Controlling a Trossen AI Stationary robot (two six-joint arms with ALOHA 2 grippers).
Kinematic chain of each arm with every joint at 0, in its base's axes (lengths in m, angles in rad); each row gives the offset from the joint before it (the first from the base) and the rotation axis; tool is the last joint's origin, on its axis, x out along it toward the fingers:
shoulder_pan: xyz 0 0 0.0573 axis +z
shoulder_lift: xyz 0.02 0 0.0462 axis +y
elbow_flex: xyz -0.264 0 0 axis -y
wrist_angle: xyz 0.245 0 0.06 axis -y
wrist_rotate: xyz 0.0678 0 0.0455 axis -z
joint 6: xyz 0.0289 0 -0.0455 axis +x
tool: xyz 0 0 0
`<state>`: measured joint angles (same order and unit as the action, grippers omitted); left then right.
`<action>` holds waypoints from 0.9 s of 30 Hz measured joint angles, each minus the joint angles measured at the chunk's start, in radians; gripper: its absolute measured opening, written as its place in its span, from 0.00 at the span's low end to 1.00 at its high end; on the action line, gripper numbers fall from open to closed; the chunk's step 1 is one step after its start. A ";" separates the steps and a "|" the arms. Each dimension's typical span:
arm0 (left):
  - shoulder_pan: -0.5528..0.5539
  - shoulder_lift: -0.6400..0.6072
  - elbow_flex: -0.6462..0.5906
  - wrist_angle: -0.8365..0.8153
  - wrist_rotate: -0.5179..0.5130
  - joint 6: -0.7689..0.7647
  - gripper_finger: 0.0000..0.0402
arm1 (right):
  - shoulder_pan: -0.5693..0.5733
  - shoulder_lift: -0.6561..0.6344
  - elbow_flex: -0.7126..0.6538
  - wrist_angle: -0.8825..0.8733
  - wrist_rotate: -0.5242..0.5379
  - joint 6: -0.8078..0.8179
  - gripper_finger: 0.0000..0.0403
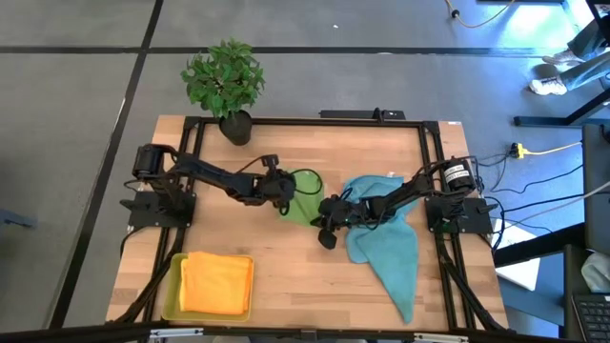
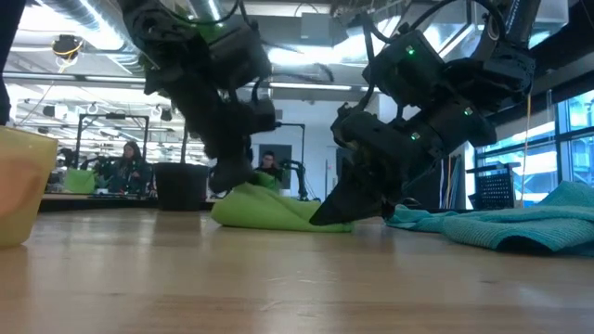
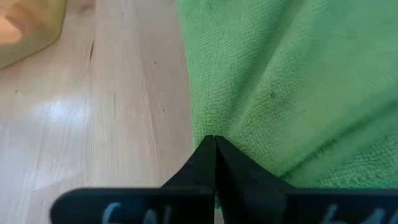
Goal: Fold microfiber towels
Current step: Fold the green microfiber cloth
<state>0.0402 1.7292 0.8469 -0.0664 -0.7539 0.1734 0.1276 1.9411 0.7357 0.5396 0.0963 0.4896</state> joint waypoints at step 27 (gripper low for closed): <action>-0.240 -0.210 -0.022 -0.142 0.287 -0.102 0.37 | 0.007 -0.095 -0.003 0.011 0.007 -0.027 0.06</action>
<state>-0.1995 1.5192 0.8249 -0.2089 -0.4669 0.0710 0.1345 1.8461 0.7326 0.5501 0.1032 0.4622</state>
